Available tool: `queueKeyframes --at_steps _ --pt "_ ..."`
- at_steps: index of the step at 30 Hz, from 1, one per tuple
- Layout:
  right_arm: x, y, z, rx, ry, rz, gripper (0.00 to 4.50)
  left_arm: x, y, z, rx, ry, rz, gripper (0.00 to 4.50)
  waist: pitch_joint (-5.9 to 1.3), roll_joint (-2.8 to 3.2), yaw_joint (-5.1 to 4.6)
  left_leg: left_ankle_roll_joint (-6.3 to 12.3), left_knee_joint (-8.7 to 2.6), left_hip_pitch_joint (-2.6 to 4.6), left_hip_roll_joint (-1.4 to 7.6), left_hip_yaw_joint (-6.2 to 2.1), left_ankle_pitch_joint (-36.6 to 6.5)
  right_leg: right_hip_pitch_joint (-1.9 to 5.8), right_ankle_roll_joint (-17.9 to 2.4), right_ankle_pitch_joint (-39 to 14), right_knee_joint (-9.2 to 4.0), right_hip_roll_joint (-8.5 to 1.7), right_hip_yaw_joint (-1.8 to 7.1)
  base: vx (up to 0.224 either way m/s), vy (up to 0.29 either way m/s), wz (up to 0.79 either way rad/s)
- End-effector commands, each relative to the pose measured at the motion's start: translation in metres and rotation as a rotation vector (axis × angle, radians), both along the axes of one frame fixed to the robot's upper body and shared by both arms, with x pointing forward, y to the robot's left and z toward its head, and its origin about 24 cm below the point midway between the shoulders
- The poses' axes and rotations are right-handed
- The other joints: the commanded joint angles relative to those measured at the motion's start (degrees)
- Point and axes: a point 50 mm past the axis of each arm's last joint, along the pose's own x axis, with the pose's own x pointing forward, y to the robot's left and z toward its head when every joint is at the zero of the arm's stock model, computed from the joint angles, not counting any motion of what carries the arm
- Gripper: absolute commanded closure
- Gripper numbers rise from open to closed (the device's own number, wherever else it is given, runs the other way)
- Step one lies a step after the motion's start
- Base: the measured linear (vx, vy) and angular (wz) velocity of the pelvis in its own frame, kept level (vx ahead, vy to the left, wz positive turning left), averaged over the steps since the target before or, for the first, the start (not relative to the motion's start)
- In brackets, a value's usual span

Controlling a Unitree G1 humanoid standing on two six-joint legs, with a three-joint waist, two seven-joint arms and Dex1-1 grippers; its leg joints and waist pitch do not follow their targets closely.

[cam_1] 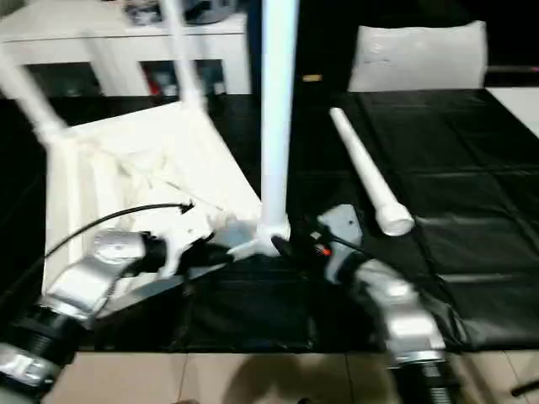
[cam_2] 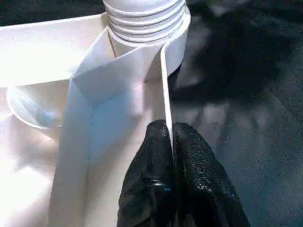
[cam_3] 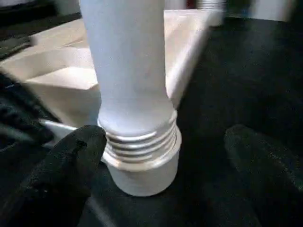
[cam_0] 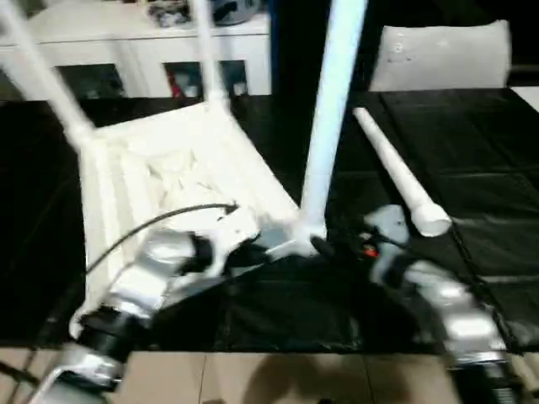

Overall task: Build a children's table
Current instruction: Rotate leg to tighten

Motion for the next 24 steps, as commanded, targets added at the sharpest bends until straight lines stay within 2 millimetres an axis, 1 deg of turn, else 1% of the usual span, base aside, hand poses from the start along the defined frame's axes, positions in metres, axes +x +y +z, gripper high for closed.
queueKeyframes --at_steps 1,2,4,5,6,7,8,9,10,13,14,16,18,19,20,21,23,24 --pt "-0.005 0.000 0.009 -0.011 -0.004 0.141 0.06 -0.006 0.000 -0.003 0.050 0.035 -0.148 4.50 -3.26 -0.56 0.21 6.09 -3.90 0.19 3.83 -1.60 -10.3 3.15 -4.8 -18.4 -4.14 -4.98 4.50 0.000 0.000 0.00" --pt "-0.006 -0.002 0.011 -0.017 0.000 0.170 0.06 -0.006 0.002 -0.002 0.057 0.039 -0.168 4.50 -3.37 -0.46 0.61 6.17 -3.89 0.28 4.12 -1.63 -9.6 3.11 -4.8 -17.5 -3.91 -5.04 4.64 0.000 0.000 0.00" --pt "-0.007 -0.004 0.013 -0.028 0.003 0.204 0.06 -0.007 0.004 -0.002 0.068 0.043 -0.198 4.50 -3.25 -0.43 1.03 6.09 -3.89 0.40 4.05 -1.55 -9.9 2.98 -5.1 -18.0 -4.04 -5.01 4.52 0.000 0.000 0.00" --pt "-0.007 -0.006 0.014 -0.039 0.008 0.239 0.06 -0.007 0.006 -0.001 0.079 0.049 -0.227 4.50 -3.30 -0.23 1.30 5.75 -3.89 0.40 4.05 -1.55 -10.0 3.04 -5.2 -18.2 -3.95 -5.06 4.55 0.000 0.000 0.00" --pt "-0.007 -0.007 0.015 -0.050 0.012 0.267 0.06 -0.007 0.007 0.000 0.088 0.053 -0.249 4.50 -3.28 -0.23 1.47 5.45 -3.90 0.50 4.06 -1.56 -10.2 3.09 -5.3 -18.0 -3.91 -5.04 4.58 0.000 0.000 0.00" --pt "-0.007 -0.008 0.017 -0.061 0.017 0.298 0.06 -0.007 0.009 0.000 0.098 0.058 -0.276 4.50 -3.22 -0.14 1.64 5.57 -3.95 0.53 4.00 -1.58 -10.8 3.10 -5.3 -18.4 -4.05 -4.94 4.47 0.000 0.000 0.00" --pt "-0.007 -0.009 0.018 -0.067 0.023 0.317 0.06 -0.007 0.009 0.001 0.104 0.062 -0.293 4.50 -3.30 -0.34 1.83 5.39 -3.94 0.54 4.08 -1.53 -11.1 3.16 -5.1 -18.5 -3.97 -4.98 4.53 0.000 0.000 0.00" --pt "-0.007 -0.010 0.018 -0.075 0.030 0.341 0.06 -0.008 0.010 0.001 0.109 0.069 -0.318 4.50 -3.31 -0.35 2.06 5.15 -3.96 0.67 4.12 -1.51 -11.1 3.12 -5.1 -18.9 -4.00 -5.06 4.55 0.000 0.000 0.00" --pt "-0.007 -0.010 0.019 -0.086 0.033 0.363 0.06 -0.008 0.010 0.002 0.114 0.078 -0.343 4.50 -3.32 -0.53 2.27 5.06 -3.90 0.64 3.98 -1.44 -11.0 3.15 -5.1 -19.4 -4.04 -5.02 4.50 0.000 0.000 0.00" --pt "-0.006 -0.010 0.019 -0.118 0.036 0.399 0.06 -0.008 0.010 0.002 0.120 0.083 -0.370 4.50 -3.30 -0.49 2.55 4.84 -3.95 0.77 4.15 -1.46 -10.9 3.04 -5.2 -19.7 -3.99 -5.04 4.53 0.000 0.000 0.00" --pt "-0.006 -0.010 0.019 -0.124 0.034 0.403 0.06 -0.008 0.011 0.002 0.121 0.084 -0.375 4.50 -3.39 -0.45 2.73 4.66 -3.92 0.78 4.24 -1.51 -10.6 3.06 -5.3 -19.3 -3.87 -5.13 4.59 0.000 0.000 0.00" --pt "-0.004 -0.007 0.018 -0.143 0.025 0.417 0.06 -0.008 0.010 0.002 0.123 0.086 -0.386 4.50 -3.47 -0.60 2.90 4.58 -3.90 0.69 4.22 -1.50 -10.1 3.09 -5.6 -18.4 -3.74 -5.13 4.59 0.000 0.000 0.00" --pt "-0.005 -0.002 0.018 -0.153 0.026 0.448 0.06 -0.009 0.009 0.001 0.123 0.088 -0.400 4.50 -3.48 -0.60 2.95 4.50 -3.91 0.68 4.18 -1.47 -10.0 3.14 -5.8 -18.1 -3.65 -5.13 4.57 0.000 0.000 0.00" --pt "-0.005 0.002 0.017 -0.157 0.026 0.469 0.06 -0.010 0.008 0.001 0.124 0.089 -0.408 4.50 -3.47 -0.51 3.01 4.54 -3.87 0.64 4.16 -1.47 -10.1 3.16 -5.8 -18.3 -3.65 -5.17 4.56 0.000 0.000 0.00" --pt "-0.005 0.006 0.016 -0.157 0.027 0.488 0.06 -0.010 0.007 0.000 0.124 0.090 -0.417 4.50 -3.49 -0.56 3.01 4.58 -3.90 0.65 4.17 -1.47 -10.0 3.17 -5.8 -18.4 -3.69 -5.13 4.54 0.000 0.000 0.00" --pt "-0.005 0.008 0.015 -0.160 0.028 0.500 0.06 -0.011 0.006 0.000 0.124 0.090 -0.420 4.50 -3.49 -0.46 3.01 4.58 -3.90 0.67 4.21 -1.47 -10.1 3.15 -5.8 -18.3 -3.67 -5.12 4.54 0.000 0.000 0.00" --pt "-0.003 0.015 0.013 -0.169 0.026 0.520 0.06 -0.011 0.003 -0.001 0.124 0.087 -0.433 4.50 -3.48 -0.63 3.01 4.54 -3.94 0.65 4.26 -1.46 -10.3 3.10 -5.9 -18.4 -3.66 -5.13 4.54 0.000 0.000 0.00" --pt "-0.002 0.016 0.012 -0.171 0.026 0.518 0.06 -0.011 0.002 -0.001 0.123 0.086 -0.435 4.50 -3.45 -0.54 3.07 4.29 -3.96 0.76 4.23 -1.47 -10.5 3.08 -6.0 -18.9 -3.72 -5.10 4.53 0.000 0.000 0.00"
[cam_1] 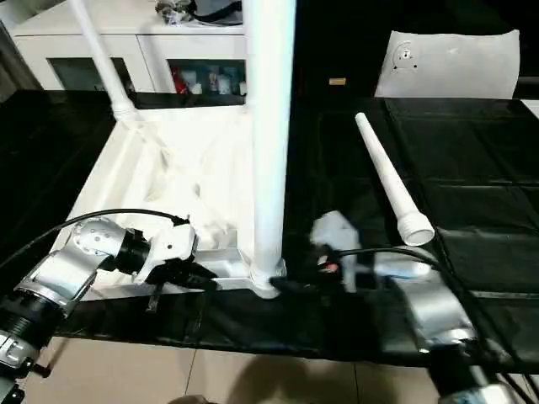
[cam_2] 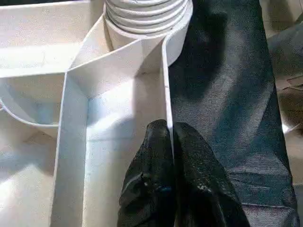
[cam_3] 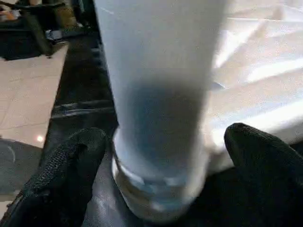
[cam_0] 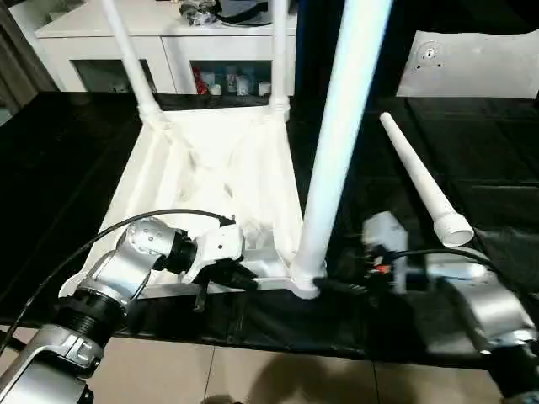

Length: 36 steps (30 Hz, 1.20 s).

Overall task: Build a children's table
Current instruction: Rotate leg to tighten

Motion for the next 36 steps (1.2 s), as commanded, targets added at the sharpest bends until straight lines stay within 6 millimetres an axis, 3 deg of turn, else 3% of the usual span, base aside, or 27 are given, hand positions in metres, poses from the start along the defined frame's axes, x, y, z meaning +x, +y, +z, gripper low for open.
queueKeyframes --at_steps 1,4,7,13,23,29,31,33,36 --pt "0.004 0.004 0.001 -0.016 -0.020 0.014 0.06 -0.007 -0.011 -0.006 0.037 0.024 -0.103 4.50 -3.47 -0.55 -0.34 4.19 -4.01 0.20 4.22 -1.52 -10.3 2.90 -6.0 -18.8 -3.80 -5.13 4.50 0.000 0.000 0.00" --pt "0.007 0.005 -0.001 -0.016 -0.006 0.007 0.06 -0.006 -0.013 -0.006 0.033 0.022 -0.106 4.50 -3.59 -0.62 0.04 4.12 -3.99 0.25 4.37 -1.51 -9.5 2.89 -6.2 -17.7 -3.60 -5.15 4.63 0.000 0.000 0.00" --pt "0.009 0.005 -0.001 0.001 0.018 0.005 0.40 -0.006 -0.013 -0.005 0.032 0.020 -0.108 4.50 -3.64 -0.59 0.14 4.46 -3.94 0.14 4.43 -1.52 -8.9 2.94 -6.7 -15.8 -3.27 -5.14 4.66 0.000 0.000 0.00" --pt "0.011 0.008 -0.004 0.010 0.034 0.014 0.85 -0.005 -0.010 -0.005 0.038 0.018 -0.105 4.50 -3.60 -0.69 0.18 4.31 -3.92 0.16 4.29 -1.46 -9.4 2.98 -6.0 -18.1 -3.55 -5.20 4.59 0.000 0.000 0.00" --pt "0.007 0.009 -0.007 0.039 0.081 0.032 1.64 -0.006 -0.009 -0.006 0.040 0.028 -0.104 4.50 -3.67 -0.55 0.22 4.20 -3.91 0.15 4.34 -1.51 -9.4 3.03 -6.3 -17.1 -3.41 -5.18 4.60 0.000 0.000 0.00" --pt "0.001 0.018 -0.014 0.108 0.110 -0.039 1.74 -0.004 -0.014 -0.008 0.005 0.035 -0.008 4.50 -3.61 -0.38 0.23 3.96 -3.96 0.21 4.41 -1.52 -9.7 3.03 -6.5 -17.1 -3.50 -5.22 4.60 0.000 0.000 0.00" --pt "0.004 0.024 -0.016 0.137 0.086 -0.140 1.75 0.000 -0.022 -0.008 -0.038 0.025 0.089 4.50 -3.33 -0.14 0.03 3.11 -4.20 0.30 4.51 -1.62 -11.2 2.91 -6.0 -19.2 -3.89 -5.27 4.56 0.000 0.000 0.00" --pt "0.011 0.034 -0.020 0.175 0.083 -0.301 1.75 0.005 -0.034 -0.008 -0.106 0.030 0.224 4.50 -2.90 -0.07 -0.80 1.06 -4.36 0.83 4.07 -1.74 -15.2 2.74 -4.9 -25.2 -4.81 -5.26 4.10 0.000 0.000 0.00" --pt "0.019 0.050 -0.023 0.240 0.142 -0.489 1.75 0.013 -0.053 -0.008 -0.150 0.013 0.406 4.50 -2.67 0.00 -2.34 0.30 -4.30 0.83 3.63 -2.11 -18.4 2.82 -2.5 -29.7 -5.65 -5.11 3.39 0.000 0.000 0.00"
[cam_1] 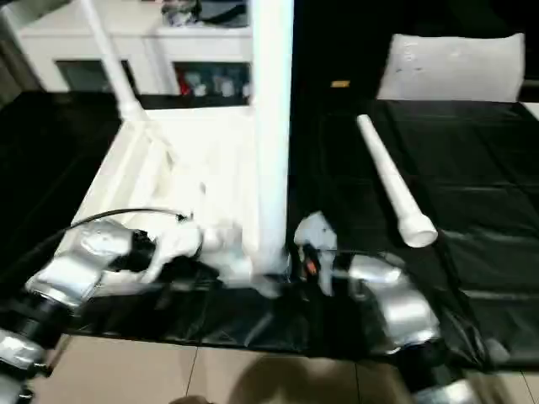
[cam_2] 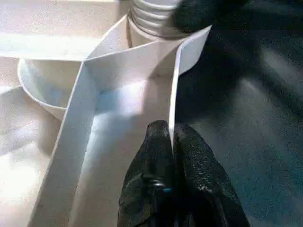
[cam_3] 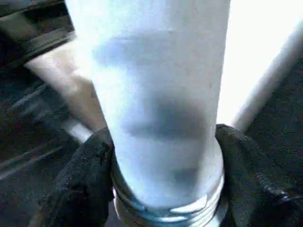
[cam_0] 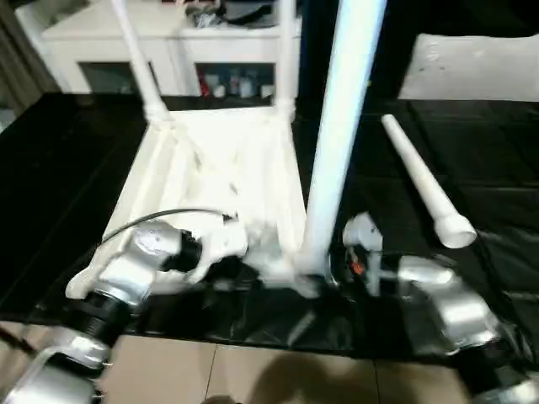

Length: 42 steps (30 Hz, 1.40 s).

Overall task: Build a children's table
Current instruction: Rotate leg to tighten

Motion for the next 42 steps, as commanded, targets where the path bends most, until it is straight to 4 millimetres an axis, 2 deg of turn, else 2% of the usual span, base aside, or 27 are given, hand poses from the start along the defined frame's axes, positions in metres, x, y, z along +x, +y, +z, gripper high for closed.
queueKeyframes --at_steps 1,3,4,6,8,10,11,14,15,16,17,20,22,23,27,28,29,30,31,32,33,34,37,38,39,41,42 --pt "0.005 0.034 -0.001 0.078 0.062 -0.035 1.75 0.004 -0.032 0.001 -0.066 -0.008 0.114 4.50 -2.60 -0.16 -0.81 0.45 -4.66 0.57 3.66 -2.17 -19.0 2.51 -2.3 -29.9 -5.82 -5.05 3.28 0.000 0.000 0.00" --pt "0.013 0.039 -0.004 0.085 0.108 -0.153 1.75 0.012 -0.049 0.005 -0.120 -0.012 0.256 4.50 -2.41 -0.11 -2.49 0.29 -4.47 0.65 3.47 -2.32 -21.1 2.37 -1.9 -30.5 -6.31 -4.89 2.77 0.000 0.000 0.00" --pt "0.015 0.040 -0.005 0.092 0.123 -0.180 1.75 0.015 -0.053 0.007 -0.138 -0.021 0.293 4.50 -2.48 -0.10 -2.69 0.46 -4.31 0.79 3.32 -2.37 -21.4 2.33 -1.7 -30.7 -6.54 -4.92 2.65 0.000 0.000 0.00" --pt "0.020 0.040 -0.009 0.056 0.155 -0.262 1.75 0.020 -0.064 0.012 -0.169 -0.043 0.359 4.50 -2.55 -0.40 -3.31 1.61 -4.27 0.19 3.00 -2.31 -20.2 2.61 -0.9 -30.3 -6.65 -4.87 2.64 0.000 0.000 0.00" --pt "0.022 0.043 -0.008 0.064 0.147 -0.278 1.75 0.023 -0.073 0.017 -0.176 -0.071 0.394 4.50 -2.80 -0.57 -3.58 2.62 -4.06 -0.06 2.72 -2.20 -18.0 2.61 -0.9 -29.0 -6.61 -4.91 2.70 0.000 0.000 0.00" --pt "0.021 0.046 -0.006 0.066 0.130 -0.281 1.75 0.024 -0.078 0.020 -0.179 -0.088 0.393 4.50 -2.99 -0.68 -3.36 3.65 -4.04 -0.30 2.71 -2.00 -15.5 2.68 -1.2 -27.1 -6.41 -4.93 3.01 0.000 0.000 0.00" --pt "0.021 0.046 -0.006 0.061 0.124 -0.286 1.19 0.023 -0.079 0.021 -0.180 -0.094 0.384 4.50 -3.10 -0.72 -3.21 4.20 -4.08 -0.55 2.78 -1.97 -13.8 2.83 -1.6 -25.5 -6.09 -4.95 3.16 0.000 0.000 0.00" --pt "0.017 0.041 -0.005 0.050 0.092 -0.306 0.99 0.018 -0.073 0.018 -0.139 -0.112 0.294 4.50 -3.26 -0.59 -2.74 5.10 -4.12 -0.74 3.09 -1.90 -10.9 2.91 -2.3 -22.6 -5.66 -5.00 3.42 0.000 0.000 0.00" --pt "0.017 0.041 -0.005 0.050 0.092 -0.306 0.99 0.018 -0.073 0.018 -0.139 -0.112 0.294 4.50 -3.38 -0.57 -2.83 5.30 -4.31 -1.27 3.23 -2.18 -9.7 3.33 -2.6 -20.7 -5.10 -5.03 3.44 0.000 0.000 0.00" --pt "0.016 0.037 -0.005 0.049 0.084 -0.327 0.68 0.016 -0.070 0.016 -0.131 -0.123 0.265 4.50 -3.52 -0.49 -2.82 5.42 -4.27 -1.36 3.30 -2.24 -8.9 3.40 -2.8 -19.4 -4.93 -5.03 3.47 0.000 0.000 0.00" --pt "0.015 0.033 -0.003 0.062 0.059 -0.338 0.60 0.014 -0.068 0.015 -0.125 -0.136 0.229 4.50 -3.62 -0.48 -2.92 5.77 -4.16 -1.27 3.39 -2.19 -8.2 3.15 -3.4 -17.5 -4.71 -5.02 3.65 0.000 0.000 0.00" --pt "0.012 0.020 0.002 0.065 0.008 -0.370 0.49 0.012 -0.065 0.014 -0.113 -0.176 0.164 4.50 -3.57 -0.33 -2.83 6.16 -4.13 -1.14 3.55 -2.02 -8.2 2.99 -4.3 -16.5 -4.58 -5.01 3.77 0.000 0.000 0.00" --pt "0.010 0.015 0.004 0.061 -0.020 -0.382 0.16 0.011 -0.065 0.014 -0.115 -0.188 0.153 4.50 -3.65 -0.26 -2.70 6.01 -4.15 -1.02 3.72 -2.02 -8.1 2.90 -4.8 -15.7 -4.38 -5.00 3.86 0.000 0.000 0.00" --pt "0.008 0.012 0.005 0.075 -0.014 -0.388 0.16 0.011 -0.065 0.014 -0.126 -0.191 0.155 4.50 -3.57 -0.58 -2.50 6.09 -4.13 -1.03 3.79 -1.89 -8.0 2.84 -5.0 -15.5 -4.42 -5.05 3.94 0.000 0.000 0.00" --pt "-0.004 -0.004 0.013 0.124 -0.026 -0.424 0.06 0.007 -0.066 0.021 -0.243 -0.129 0.166 4.50 -3.60 -0.66 -1.67 6.46 -4.23 -1.04 4.16 -1.91 -6.7 2.91 -5.1 -14.3 -4.01 -5.26 4.22 0.000 0.000 0.00" --pt "-0.007 -0.006 0.014 0.129 -0.033 -0.424 0.02 0.006 -0.066 0.024 -0.277 -0.123 0.170 4.23 -3.62 -0.70 -1.66 6.52 -4.18 -1.07 4.09 -1.86 -6.5 2.83 -5.2 -14.0 -4.00 -5.20 4.22 0.000 0.000 0.00" --pt "-0.013 -0.009 0.018 0.168 -0.042 -0.425 0.00 0.002 -0.066 0.029 -0.363 -0.099 0.177 3.97 -3.62 -1.13 -1.63 6.61 -4.14 -1.25 4.00 -1.76 -6.3 3.03 -5.5 -13.6 -3.81 -5.33 4.28 0.000 0.000 0.00" --pt "-0.013 -0.009 0.018 0.168 -0.042 -0.425 0.00 0.002 -0.066 0.029 -0.363 -0.099 0.177 3.97 -3.77 -0.95 -1.27 6.93 -3.90 -1.40 3.93 -1.68 -5.6 3.06 -5.9 -12.9 -3.67 -5.61 4.37 0.000 0.000 0.00" --pt "-0.016 -0.012 0.020 0.178 -0.049 -0.429 0.00 0.000 -0.064 0.032 -0.408 -0.100 0.179 3.97 -3.87 -1.23 -1.24 6.98 -3.94 -1.45 4.06 -1.67 -5.1 3.01 -6.2 -12.3 -3.57 -5.58 4.44 0.000 0.000 0.00" --pt "-0.020 -0.014 0.022 0.184 -0.062 -0.433 0.00 -0.003 -0.060 0.035 -0.456 -0.108 0.195 3.94 -4.13 -0.99 -0.75 7.27 -3.76 -1.32 4.28 -1.75 -3.5 2.82 -6.9 -9.9 -2.99 -5.54 4.55 0.000 0.000 0.00" --pt "-0.023 -0.014 0.022 0.182 -0.054 -0.427 0.00 -0.005 -0.054 0.037 -0.495 -0.098 0.209 3.74 -3.63 -1.67 -0.70 7.75 -3.97 -1.43 4.20 -1.50 -4.4 2.54 -6.9 -11.0 -3.39 -5.24 4.45 0.000 0.000 0.00" --pt "-0.025 -0.014 0.022 0.180 -0.045 -0.422 0.00 -0.006 -0.051 0.039 -0.515 -0.089 0.216 3.60 -3.55 -1.55 -0.55 7.56 -4.02 -1.39 4.19 -1.54 -5.0 2.68 -6.7 -12.3 -3.38 -5.38 4.43 0.000 0.000 0.00" --pt "-0.030 -0.012 0.020 0.173 -0.019 -0.383 0.00 -0.008 -0.042 0.039 -0.517 -0.086 0.234 3.60 -2.88 -1.47 -0.84 6.29 -4.36 -1.24 3.77 -1.40 -8.9 2.43 -3.7 -20.5 -4.69 -5.05 4.22 0.000 0.000 0.00" --pt "-0.037 -0.009 0.015 0.129 0.002 -0.318 0.00 -0.007 -0.020 0.035 -0.444 -0.098 0.307 3.60 -2.77 -1.62 -0.96 5.38 -4.35 -1.00 3.50 -1.35 -10.3 2.35 -2.1 -23.9 -5.04 -4.98 4.07 0.000 0.000 0.00" --pt "-0.041 -0.007 0.013 0.106 0.012 -0.286 0.00 -0.007 -0.007 0.033 -0.400 -0.115 0.351 3.60 -2.61 -1.36 -1.07 4.84 -4.46 -0.98 3.43 -1.47 -10.7 2.28 -0.6 -25.7 -5.34 -4.86 4.00 0.000 0.000 0.00" --pt "-0.045 -0.004 0.010 0.073 0.022 -0.242 0.00 -0.005 0.014 0.032 -0.326 -0.141 0.425 3.60 -2.57 -1.22 -1.50 4.08 -4.55 -0.87 3.31 -1.62 -11.9 2.11 0.7 -26.8 -5.53 -4.54 3.82 0.000 0.000 0.00" --pt "-0.050 0.002 0.009 0.048 0.029 -0.174 0.00 -0.002 0.043 0.036 -0.226 -0.196 0.522 3.60 -2.78 -1.05 -1.49 3.69 -4.47 -0.60 3.29 -1.78 -12.3 2.06 0.7 -26.1 -5.38 -4.46 3.77 0.000 0.000 0.00"
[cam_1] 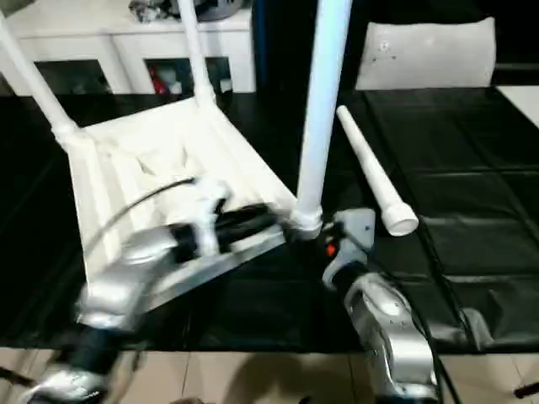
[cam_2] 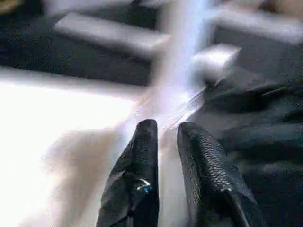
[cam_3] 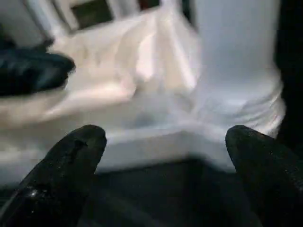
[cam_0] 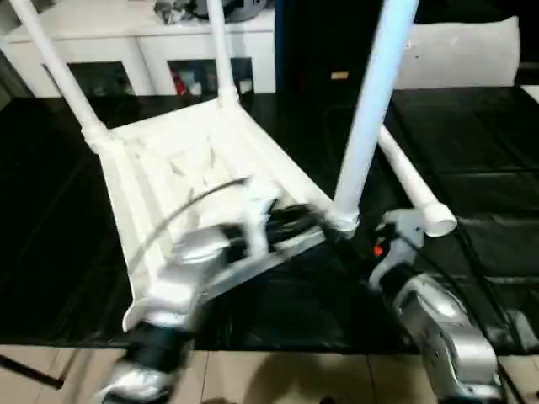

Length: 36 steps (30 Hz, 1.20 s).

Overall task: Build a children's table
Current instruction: Rotate leg to tighten, then rotate table base

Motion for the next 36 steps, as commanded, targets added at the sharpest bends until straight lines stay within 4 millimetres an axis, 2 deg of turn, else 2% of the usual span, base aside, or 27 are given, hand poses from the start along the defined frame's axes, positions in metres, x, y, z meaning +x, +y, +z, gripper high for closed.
queueKeyframes --at_steps 1,2,5,6,7,8,10,13,15,20,22,23,24,28,29,30,31,32,35,36 --pt "-0.005 0.011 0.003 -0.017 0.002 0.091 0.00 0.006 0.036 0.012 0.106 -0.044 0.154 3.60 -2.98 -0.95 0.14 3.59 -4.32 0.13 3.36 -1.98 -12.0 3.19 0.7 -25.0 -5.16 -4.46 3.87 0.000 0.000 0.00" --pt "-0.006 0.013 0.003 -0.016 0.022 0.106 0.00 0.008 0.062 0.019 0.188 -0.064 0.255 3.60 -2.99 -0.70 0.02 3.71 -4.35 0.33 3.41 -2.02 -12.2 2.98 0.3 -24.0 -5.06 -4.29 3.84 0.000 0.000 0.00" --pt "-0.002 0.012 0.002 -0.043 0.029 0.089 0.00 0.010 0.088 0.026 0.274 -0.073 0.356 3.60 -3.08 -0.25 -0.11 3.52 -4.32 0.57 3.63 -2.17 -11.6 2.86 -2.0 -20.1 -4.52 -4.44 4.11 0.000 0.000 0.00" --pt "0.000 0.012 0.001 -0.055 0.040 0.090 0.00 0.010 0.100 0.029 0.321 -0.074 0.415 3.87 -3.15 -0.26 -0.01 3.33 -4.37 0.78 3.82 -2.18 -11.6 2.74 -2.8 -18.6 -4.24 -4.31 4.26 0.000 0.000 0.00" --pt "0.000 0.012 0.001 -0.055 0.040 0.090 0.00 0.010 0.100 0.029 0.321 -0.074 0.415 3.87 -3.15 -0.29 0.08 3.33 -4.34 0.82 3.78 -2.13 -11.5 2.70 -3.2 -18.2 -4.12 -4.37 4.37 0.000 0.000 0.00" --pt "0.005 0.014 -0.001 -0.070 0.065 0.075 0.00 0.010 0.120 0.035 0.378 -0.067 0.508 3.97 -3.17 -0.12 0.33 3.12 -4.39 0.70 3.83 -2.15 -11.2 2.83 -3.9 -17.4 -3.87 -4.51 4.53 0.000 0.000 0.00" --pt "0.009 0.016 -0.004 -0.093 0.103 0.070 0.00 0.008 0.132 0.038 0.427 -0.055 0.554 4.02 -3.35 -0.14 0.51 3.06 -4.37 0.54 3.76 -2.21 -10.0 2.99 -4.8 -15.1 -3.38 -4.51 4.65 0.000 0.000 0.00" --pt "0.013 0.019 -0.007 -0.120 0.128 0.076 0.00 0.008 0.133 0.035 0.445 -0.039 0.536 4.41 -3.38 -0.24 0.85 3.02 -4.19 0.50 3.59 -2.06 -9.1 3.02 -5.8 -14.5 -3.26 -4.73 4.78 0.000 0.000 0.00" --pt "0.017 0.021 -0.007 -0.126 0.135 0.065 0.00 0.009 0.130 0.030 0.462 -0.018 0.513 4.42 -3.41 -0.24 1.17 2.74 -4.11 0.48 3.61 -1.99 -9.0 3.03 -5.7 -14.7 -3.29 -4.87 4.83 0.000 0.000 0.00" --pt "0.026 0.022 -0.009 -0.161 0.160 0.046 0.00 0.006 0.134 0.014 0.610 0.049 0.507 4.46 -3.28 -0.16 0.91 1.73 -4.21 0.50 3.54 -2.13 -11.3 3.04 -5.0 -16.8 -3.43 -4.85 4.91 0.000 0.000 0.00" --pt "0.029 0.023 -0.009 -0.163 0.161 0.044 0.00 0.002 0.134 0.008 0.645 0.095 0.484 4.46 -3.35 0.09 0.84 1.60 -4.19 0.55 3.52 -2.17 -11.8 3.02 -4.7 -17.4 -3.44 -4.87 4.91 0.000 0.000 0.00" --pt "0.031 0.024 -0.008 -0.164 0.160 0.044 0.00 0.000 0.134 0.004 0.661 0.119 0.473 4.46 -3.28 -0.11 0.65 1.61 -4.25 0.31 3.44 -2.22 -11.9 3.14 -4.9 -17.6 -3.39 -4.82 4.89 0.000 0.000 0.00" --pt "0.033 0.025 -0.008 -0.168 0.151 0.043 0.00 -0.005 0.135 -0.001 0.692 0.163 0.446 4.46 -3.17 0.11 0.59 1.53 -4.24 0.52 3.40 -2.16 -12.8 2.90 -4.6 -19.1 -3.68 -4.78 4.89 0.000 0.000 0.00" --pt "0.040 0.026 -0.007 -0.166 0.137 0.026 0.00 -0.018 0.129 -0.011 0.715 0.280 0.340 4.46 -3.04 0.11 0.40 1.21 -4.31 0.69 3.51 -2.23 -14.0 2.71 -4.5 -21.8 -3.92 -4.97 4.99 0.000 0.000 0.00" --pt "0.040 0.026 -0.007 -0.166 0.137 0.026 0.00 -0.018 0.129 -0.011 0.715 0.280 0.340 4.46 -2.72 0.08 0.12 0.96 -4.52 0.68 3.58 -2.28 -15.4 2.65 -4.8 -22.6 -4.01 -4.71 4.98 0.000 0.000 0.00" --pt "0.043 0.026 -0.007 -0.167 0.134 0.017 0.00 -0.021 0.124 -0.012 0.694 0.300 0.305 4.46 -2.62 -0.02 0.07 0.77 -4.46 0.90 3.44 -2.22 -16.5 2.55 -4.5 -23.9 -4.19 -4.71 4.91 0.000 0.000 0.00" --pt "0.048 0.025 -0.007 -0.169 0.129 -0.006 0.00 -0.026 0.107 -0.013 0.623 0.332 0.195 4.46 -2.54 0.01 0.00 0.46 -4.50 1.07 3.40 -2.28 -17.9 2.59 -4.6 -25.9 -4.29 -5.00 4.93 0.000 0.000 0.00" --pt "0.049 0.024 -0.007 -0.169 0.129 -0.009 0.00 -0.027 0.105 -0.013 0.609 0.338 0.177 4.46 -2.58 -0.07 -0.04 0.30 -4.42 1.35 3.38 -2.29 -18.7 2.49 -4.4 -27.4 -4.53 -5.11 4.96 0.000 0.000 0.00" --pt "0.055 0.026 -0.007 -0.168 0.125 -0.021 0.00 -0.037 0.080 -0.014 0.508 0.351 -0.031 4.46 -2.54 -0.17 -0.21 0.36 -4.57 1.16 3.35 -2.45 -18.6 2.62 -4.4 -26.7 -4.43 -5.02 5.02 0.000 0.000 0.00" --pt "0.055 0.026 -0.007 -0.167 0.124 -0.021 0.00 -0.039 0.076 -0.015 0.494 0.359 -0.057 4.46 -2.65 -0.24 -0.18 0.29 -4.49 1.44 3.34 -2.28 -18.2 2.48 -4.6 -26.2 -4.32 -4.92 5.13 0.000 0.000 0.00"
